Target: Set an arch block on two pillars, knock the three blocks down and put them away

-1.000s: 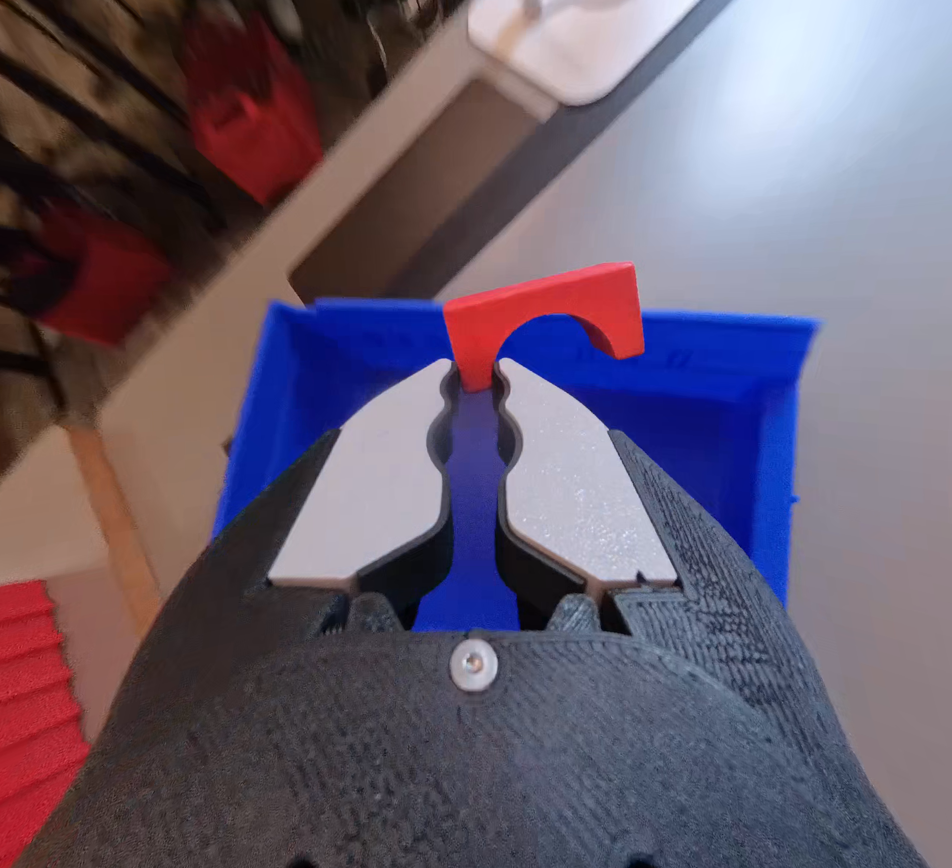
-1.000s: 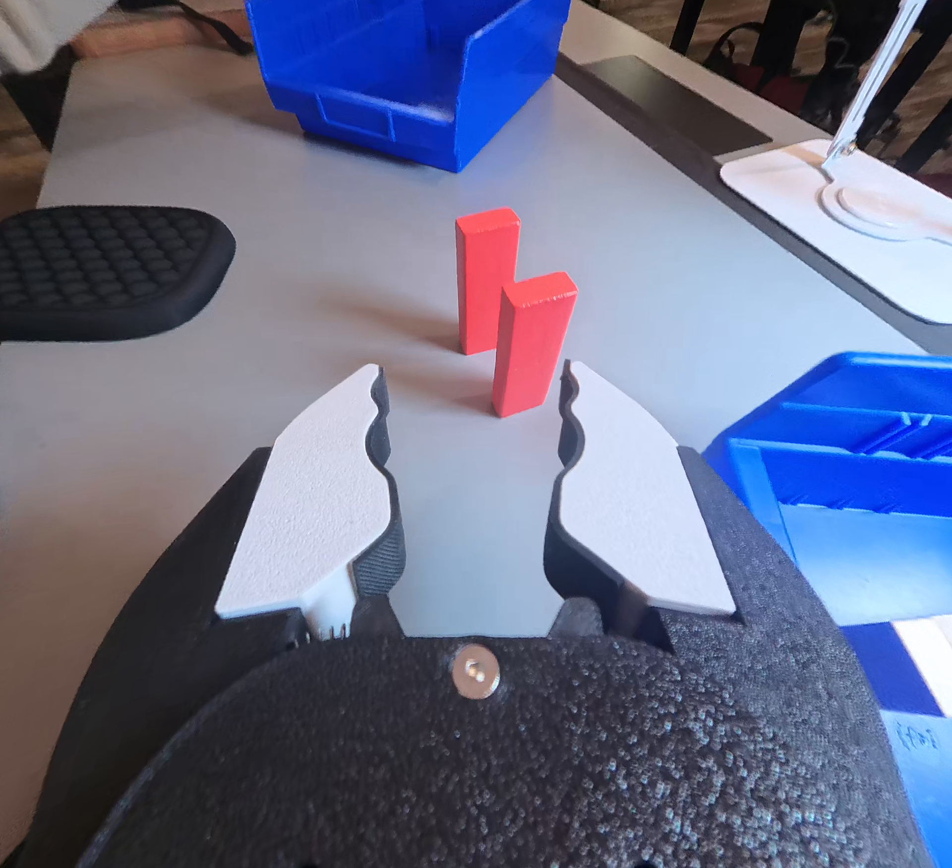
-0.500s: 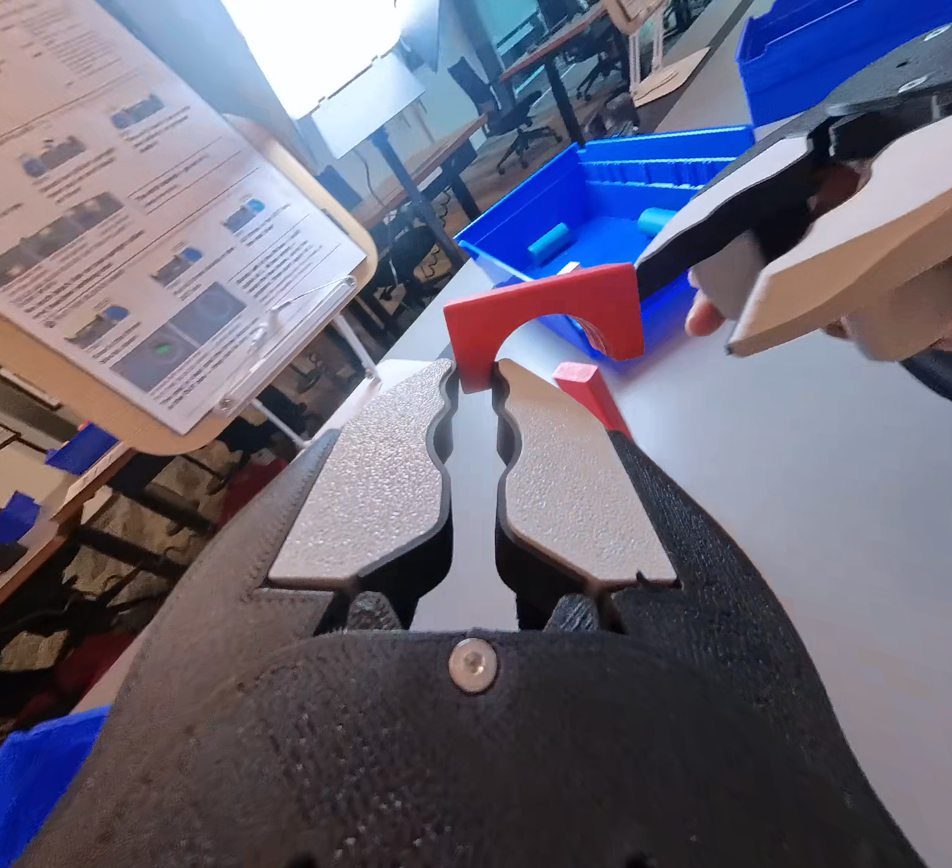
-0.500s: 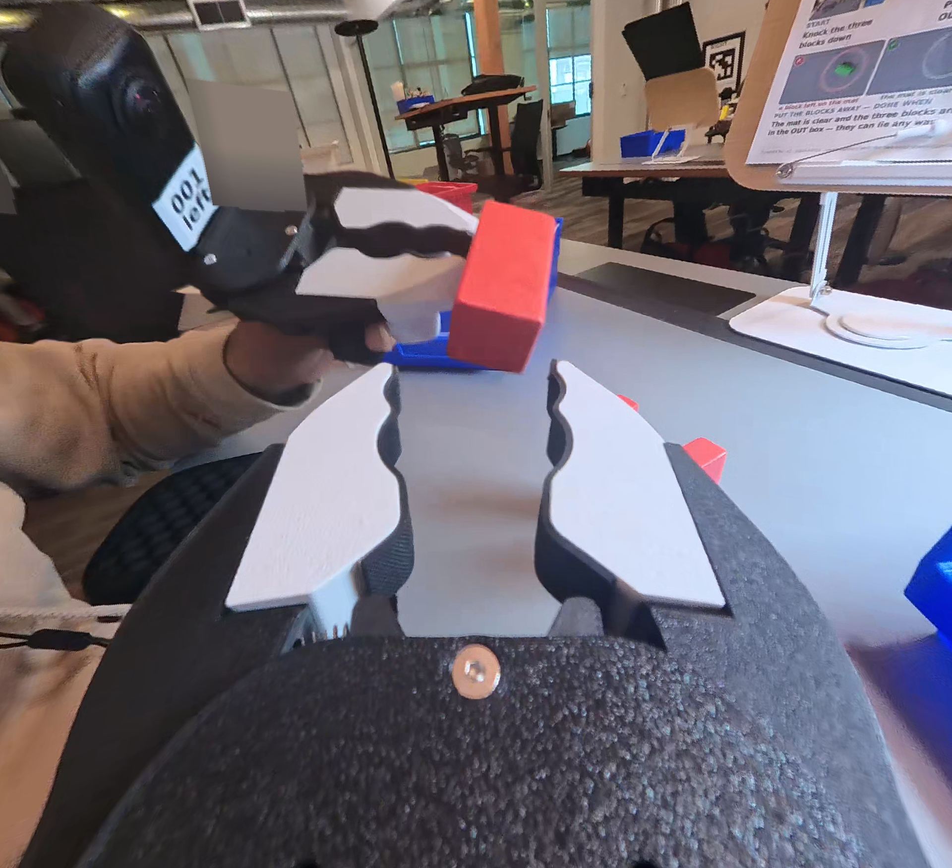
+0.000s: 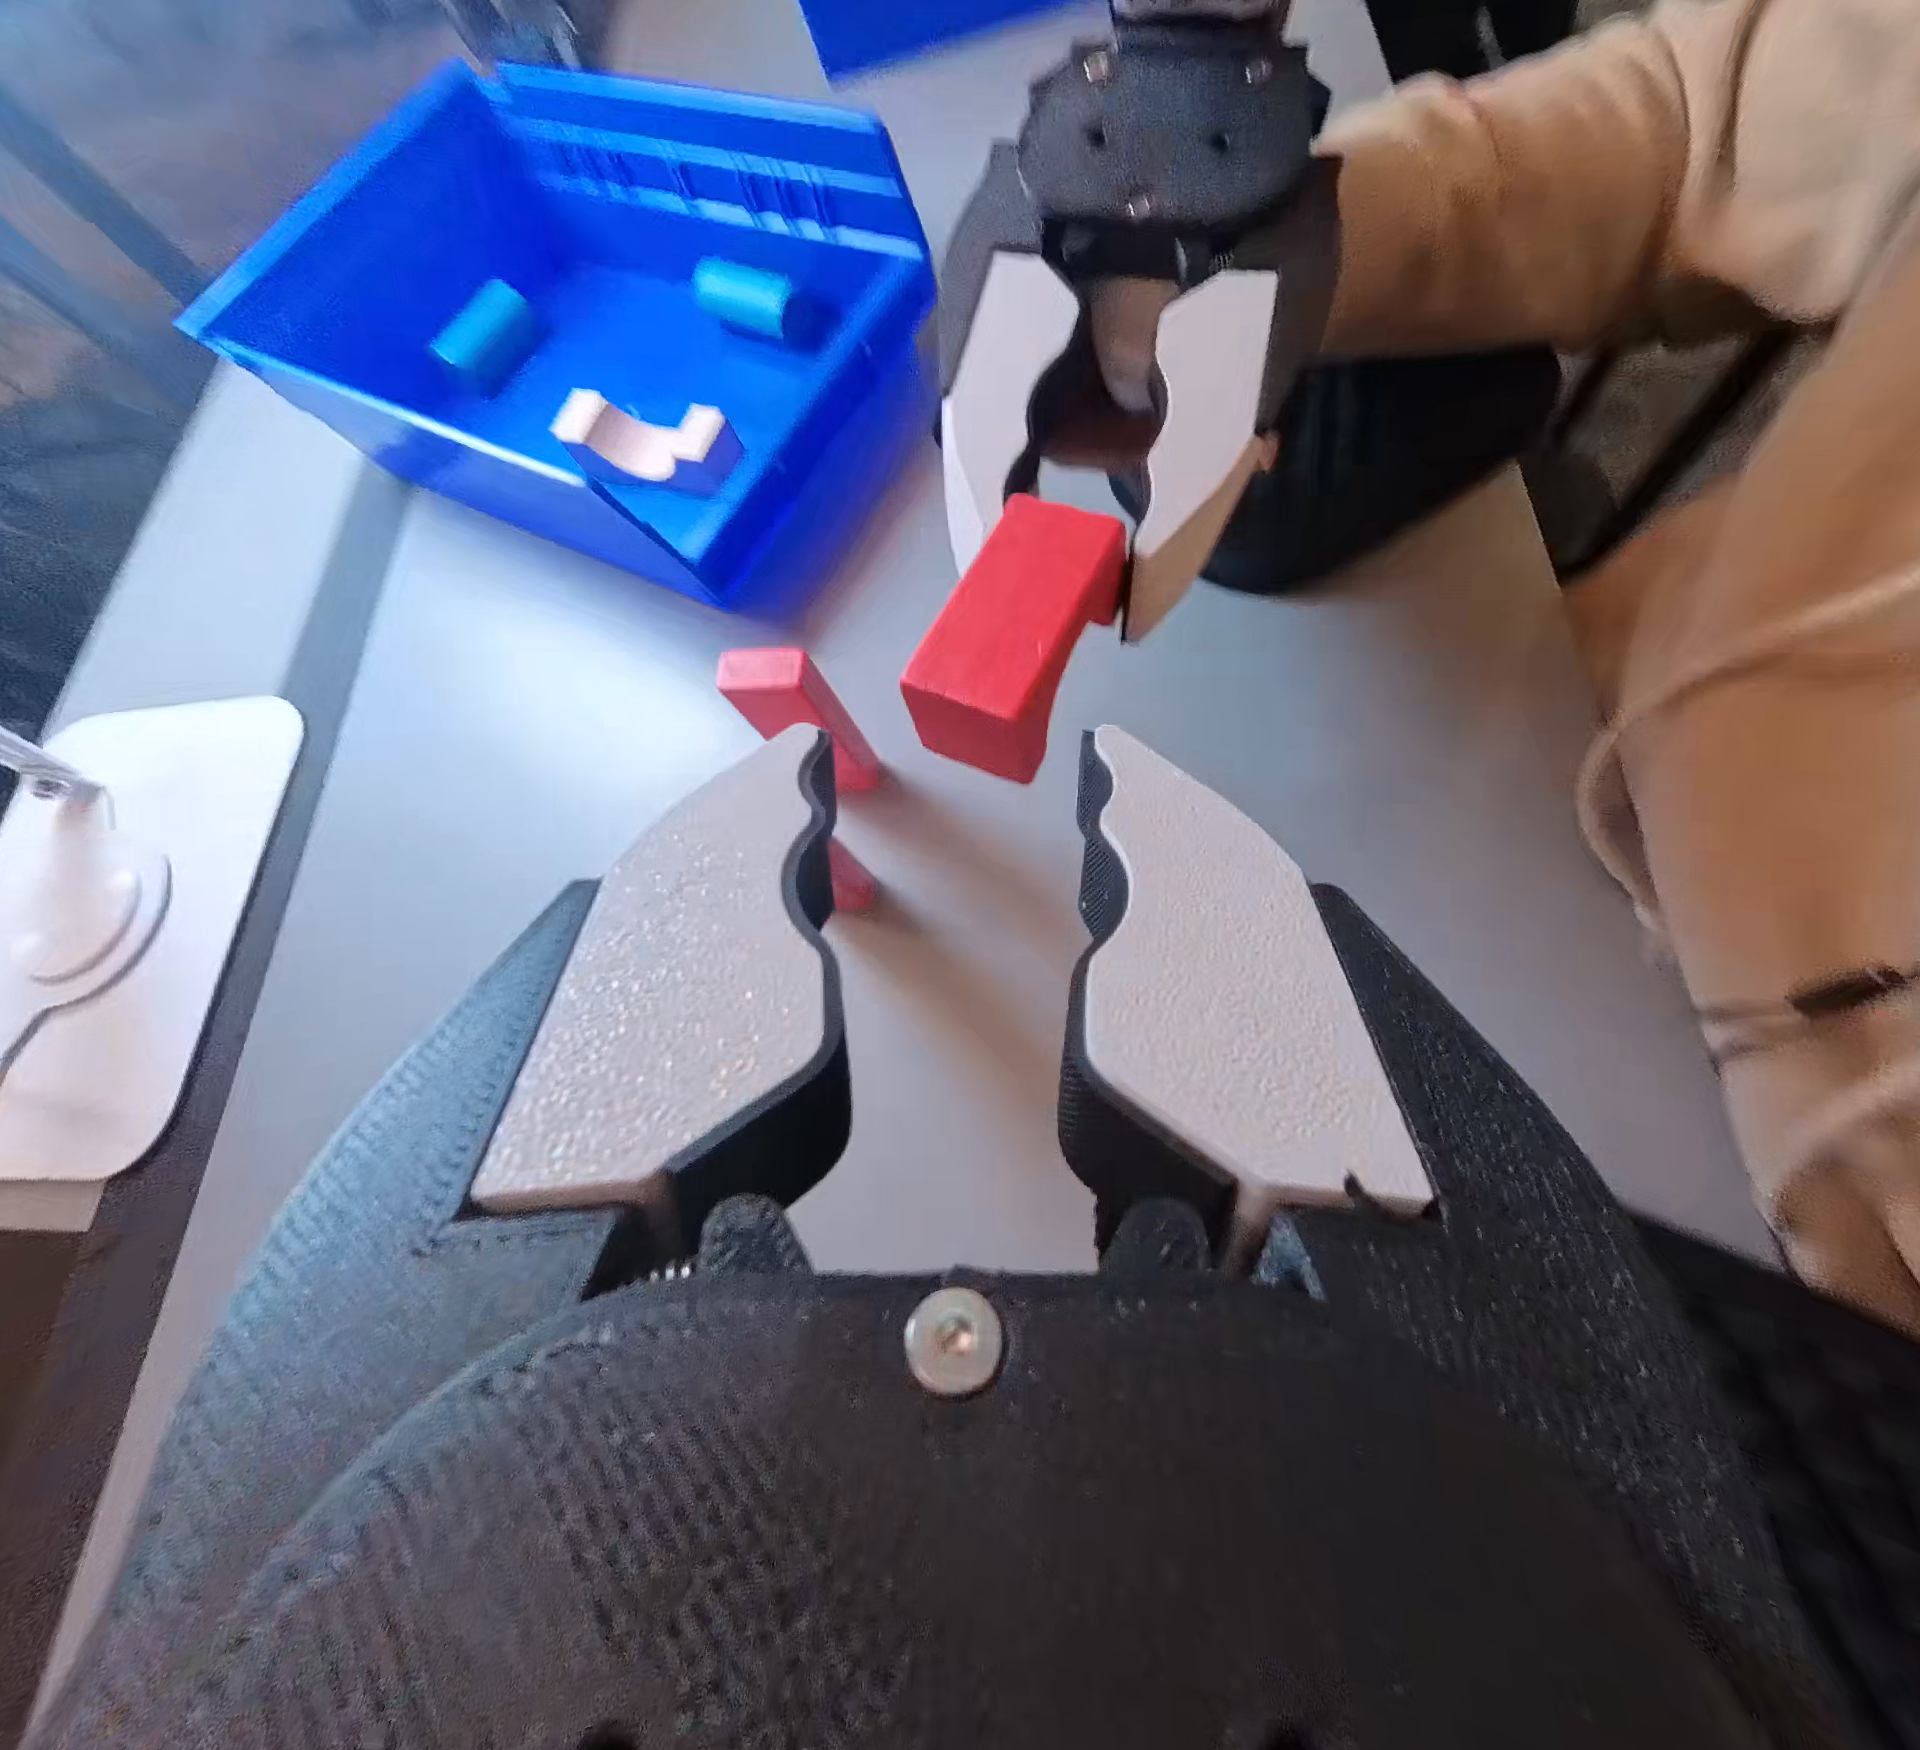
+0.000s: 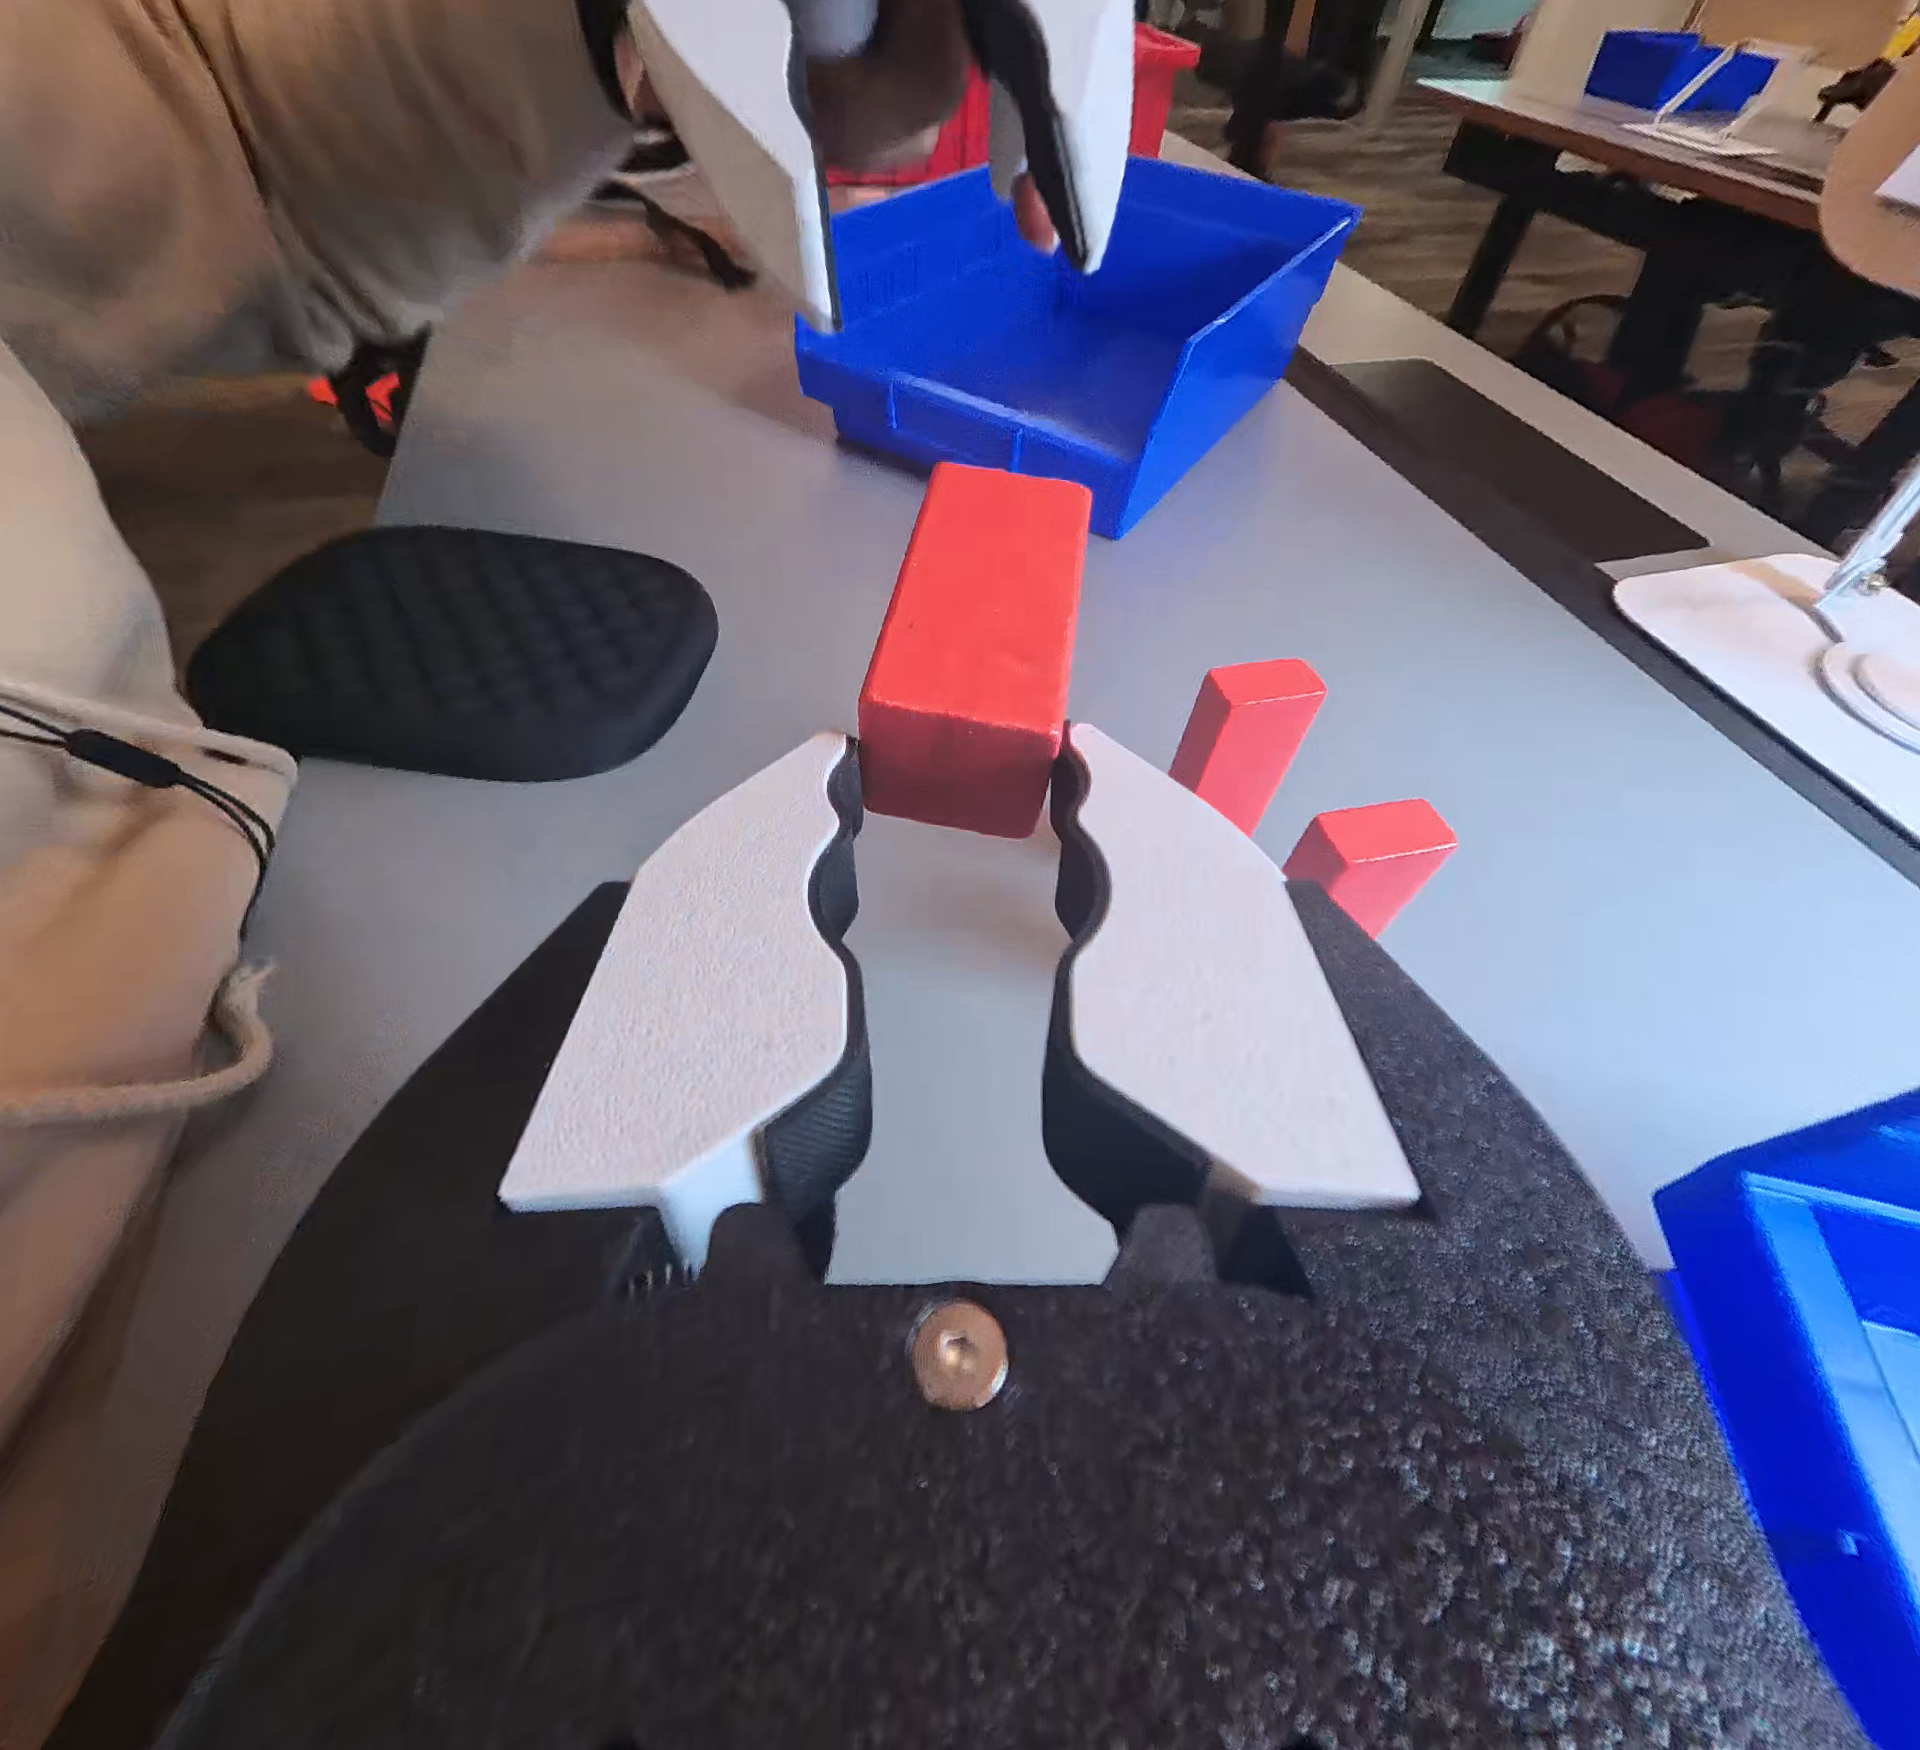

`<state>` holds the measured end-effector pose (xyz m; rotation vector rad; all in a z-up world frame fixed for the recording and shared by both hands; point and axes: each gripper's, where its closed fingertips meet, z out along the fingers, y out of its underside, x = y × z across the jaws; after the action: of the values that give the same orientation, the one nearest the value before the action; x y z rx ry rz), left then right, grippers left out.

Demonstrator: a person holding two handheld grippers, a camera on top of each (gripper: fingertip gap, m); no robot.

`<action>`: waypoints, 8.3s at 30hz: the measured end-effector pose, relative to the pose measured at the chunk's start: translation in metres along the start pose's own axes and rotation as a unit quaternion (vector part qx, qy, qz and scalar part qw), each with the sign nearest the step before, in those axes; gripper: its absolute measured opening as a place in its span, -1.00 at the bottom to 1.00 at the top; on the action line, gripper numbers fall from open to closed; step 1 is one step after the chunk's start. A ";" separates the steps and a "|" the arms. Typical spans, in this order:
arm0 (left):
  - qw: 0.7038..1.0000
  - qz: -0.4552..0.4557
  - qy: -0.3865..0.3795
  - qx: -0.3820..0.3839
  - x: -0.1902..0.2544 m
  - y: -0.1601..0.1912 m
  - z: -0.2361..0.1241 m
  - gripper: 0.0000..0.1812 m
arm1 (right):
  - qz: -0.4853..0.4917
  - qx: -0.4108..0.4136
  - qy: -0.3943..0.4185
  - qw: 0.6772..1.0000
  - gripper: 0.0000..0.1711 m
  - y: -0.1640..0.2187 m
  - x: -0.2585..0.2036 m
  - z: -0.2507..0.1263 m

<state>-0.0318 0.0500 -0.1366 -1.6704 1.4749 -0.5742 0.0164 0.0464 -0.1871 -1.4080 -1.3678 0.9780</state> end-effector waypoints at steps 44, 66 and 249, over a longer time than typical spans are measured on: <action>0.937 0.087 0.141 -0.307 0.034 0.037 0.063 -0.64 | 0.040 -0.017 -0.087 0.995 -0.60 0.022 -0.019 0.010; 0.936 -0.005 0.134 -0.326 0.027 0.036 0.064 -0.64 | 0.055 -0.011 -0.063 0.996 -0.62 0.022 -0.004 0.007; 0.953 -0.046 -0.014 -0.299 -0.030 0.072 -0.004 -0.64 | 0.049 -0.030 0.011 0.998 -0.47 0.059 0.099 0.031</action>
<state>-0.0834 0.0793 -0.1868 -2.2051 1.6596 -0.1453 0.0100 0.1498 -0.2465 -1.5393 -1.3326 0.9895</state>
